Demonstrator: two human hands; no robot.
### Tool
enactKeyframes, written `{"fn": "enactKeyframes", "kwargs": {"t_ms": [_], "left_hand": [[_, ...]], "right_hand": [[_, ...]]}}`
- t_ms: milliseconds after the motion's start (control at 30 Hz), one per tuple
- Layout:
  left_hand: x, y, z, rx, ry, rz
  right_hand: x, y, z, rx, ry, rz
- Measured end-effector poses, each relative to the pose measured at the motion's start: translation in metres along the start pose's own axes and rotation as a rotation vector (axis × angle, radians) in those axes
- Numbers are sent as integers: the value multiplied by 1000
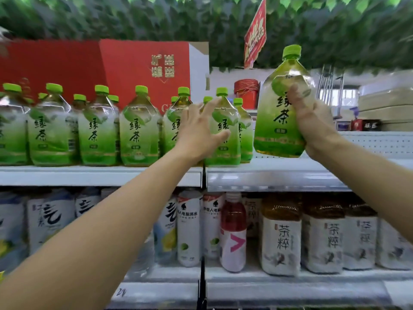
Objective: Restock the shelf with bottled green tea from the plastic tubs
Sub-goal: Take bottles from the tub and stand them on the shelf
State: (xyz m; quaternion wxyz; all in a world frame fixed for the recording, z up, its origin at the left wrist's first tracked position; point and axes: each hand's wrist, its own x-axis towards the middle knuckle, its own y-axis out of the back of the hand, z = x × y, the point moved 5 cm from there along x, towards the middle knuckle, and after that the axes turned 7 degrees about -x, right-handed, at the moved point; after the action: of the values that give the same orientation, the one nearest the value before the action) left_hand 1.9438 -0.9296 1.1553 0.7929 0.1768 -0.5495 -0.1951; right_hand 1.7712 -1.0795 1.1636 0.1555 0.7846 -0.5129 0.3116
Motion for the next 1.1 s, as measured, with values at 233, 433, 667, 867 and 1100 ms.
{"fn": "enactKeyframes", "kwargs": {"t_ms": [233,433,667,867,1100], "left_hand": [[29,-32,-14,365,40,-28],[35,-43,-24,433,70,34],[31,-53,-16,466,118,161],[35,-65,-15,460,153,198],[32,-65,-16,473,139,159]], "right_hand": [[46,-17,63,-60,-112,-158],[50,-34,73,-154,-30,-468],[66,-34,87,-231,-48,-428],[76,-38,96,-228,-108,-448],[70,-42,95,-353,-101,-376]]}}
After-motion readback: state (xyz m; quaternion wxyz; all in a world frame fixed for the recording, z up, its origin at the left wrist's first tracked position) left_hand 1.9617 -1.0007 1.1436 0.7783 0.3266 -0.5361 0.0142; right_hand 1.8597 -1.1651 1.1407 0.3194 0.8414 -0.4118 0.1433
